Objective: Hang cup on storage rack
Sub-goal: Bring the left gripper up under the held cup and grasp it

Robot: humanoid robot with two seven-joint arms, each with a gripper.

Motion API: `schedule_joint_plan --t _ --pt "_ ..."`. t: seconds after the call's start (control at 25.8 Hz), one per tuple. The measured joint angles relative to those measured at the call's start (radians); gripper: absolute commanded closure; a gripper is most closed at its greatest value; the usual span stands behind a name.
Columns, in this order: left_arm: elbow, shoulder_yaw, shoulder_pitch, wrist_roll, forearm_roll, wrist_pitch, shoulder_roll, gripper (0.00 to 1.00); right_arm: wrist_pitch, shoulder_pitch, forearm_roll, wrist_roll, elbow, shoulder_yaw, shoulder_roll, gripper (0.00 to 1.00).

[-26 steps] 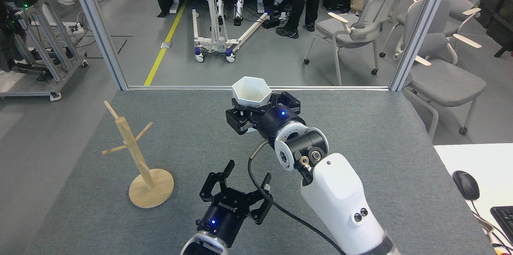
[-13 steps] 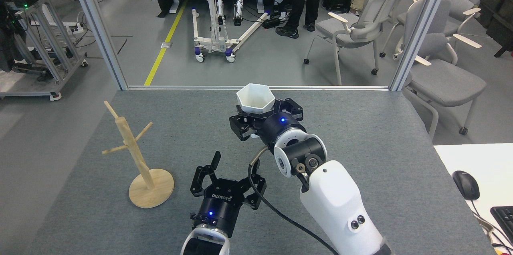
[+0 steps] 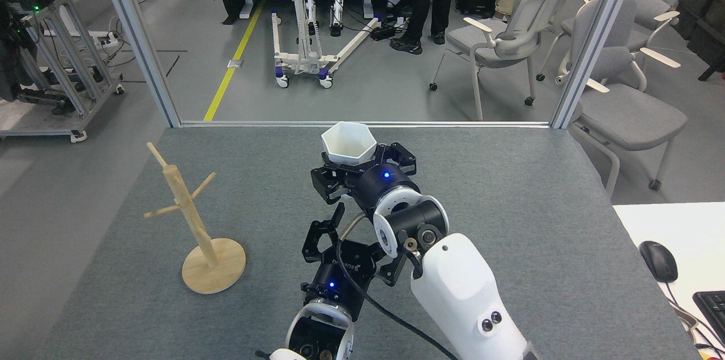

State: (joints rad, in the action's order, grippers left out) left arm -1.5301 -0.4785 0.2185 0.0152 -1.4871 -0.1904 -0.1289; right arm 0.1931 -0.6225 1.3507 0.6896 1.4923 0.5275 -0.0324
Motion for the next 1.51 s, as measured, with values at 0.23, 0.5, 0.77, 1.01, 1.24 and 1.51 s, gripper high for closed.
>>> schedule_joint_plan --t 0.23,0.5,0.77,1.01,1.24,1.51 --pt "0.045 0.012 0.026 0.005 0.006 -0.009 -0.005 0.02 0.000 0.008 0.019 -0.002 0.000 0.001 0.018 0.94" --pt "0.048 0.050 0.030 0.004 0.011 -0.020 -0.006 0.02 0.000 0.018 0.022 -0.001 -0.001 0.002 0.021 0.94" --pt "0.043 0.071 0.034 0.003 0.013 -0.019 -0.003 0.02 0.000 0.025 0.033 0.001 -0.001 0.002 0.021 0.93" --pt "0.053 0.073 0.067 0.003 0.013 -0.009 -0.002 0.01 0.000 0.030 0.039 0.001 -0.001 0.001 0.028 0.94" --pt "0.099 0.073 0.096 0.002 0.013 -0.017 -0.005 0.01 0.002 0.032 0.041 0.002 -0.001 0.002 0.035 0.94" --pt "0.161 0.076 0.142 0.002 0.013 -0.028 -0.008 0.02 0.004 0.036 0.047 0.005 -0.001 0.013 0.050 0.93"
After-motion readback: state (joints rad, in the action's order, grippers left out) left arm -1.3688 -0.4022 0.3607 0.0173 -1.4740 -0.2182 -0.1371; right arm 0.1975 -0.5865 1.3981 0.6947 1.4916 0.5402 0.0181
